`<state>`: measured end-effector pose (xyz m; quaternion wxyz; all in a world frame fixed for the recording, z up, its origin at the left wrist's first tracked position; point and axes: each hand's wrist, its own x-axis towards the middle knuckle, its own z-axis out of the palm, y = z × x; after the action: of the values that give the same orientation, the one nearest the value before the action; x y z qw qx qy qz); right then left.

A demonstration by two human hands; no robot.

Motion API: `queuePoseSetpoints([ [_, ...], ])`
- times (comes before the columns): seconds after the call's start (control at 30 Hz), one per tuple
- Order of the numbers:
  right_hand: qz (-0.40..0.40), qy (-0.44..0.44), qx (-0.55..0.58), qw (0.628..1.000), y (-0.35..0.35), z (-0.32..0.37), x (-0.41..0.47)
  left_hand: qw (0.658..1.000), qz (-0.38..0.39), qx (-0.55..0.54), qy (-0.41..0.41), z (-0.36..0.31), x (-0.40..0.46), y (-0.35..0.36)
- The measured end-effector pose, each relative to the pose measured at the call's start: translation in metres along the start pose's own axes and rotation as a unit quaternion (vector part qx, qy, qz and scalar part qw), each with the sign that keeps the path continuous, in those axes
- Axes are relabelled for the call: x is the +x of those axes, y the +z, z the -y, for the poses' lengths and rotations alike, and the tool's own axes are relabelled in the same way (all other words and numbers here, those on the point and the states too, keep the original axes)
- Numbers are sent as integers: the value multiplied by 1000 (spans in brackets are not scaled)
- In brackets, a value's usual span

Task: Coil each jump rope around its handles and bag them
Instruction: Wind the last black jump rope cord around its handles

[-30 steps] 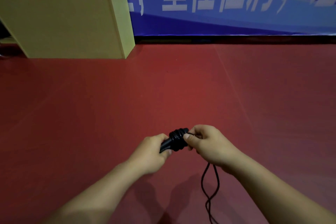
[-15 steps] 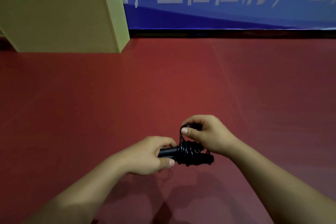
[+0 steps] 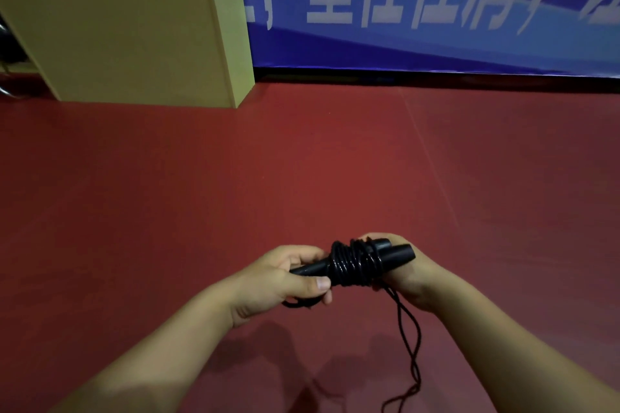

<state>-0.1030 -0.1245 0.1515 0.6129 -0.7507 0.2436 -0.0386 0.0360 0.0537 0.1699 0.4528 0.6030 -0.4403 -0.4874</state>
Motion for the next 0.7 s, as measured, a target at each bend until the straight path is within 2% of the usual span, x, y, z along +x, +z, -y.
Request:
queuePoseSetpoints([
  [0.1,-28,8,-12,999,11,2,2,998,-54,-33,-4,5,4,-1],
  [0.27,-15,36,-22,999,19,1,7,984,-163,-71,10,7,10,-1],
  [0.4,6,35,-13,999,24,6,4,968,-245,-60,6,12,16,-5],
  [0.7,-2,16,-130,991,29,12,0,941,-337,7,-40,32,26,-16],
])
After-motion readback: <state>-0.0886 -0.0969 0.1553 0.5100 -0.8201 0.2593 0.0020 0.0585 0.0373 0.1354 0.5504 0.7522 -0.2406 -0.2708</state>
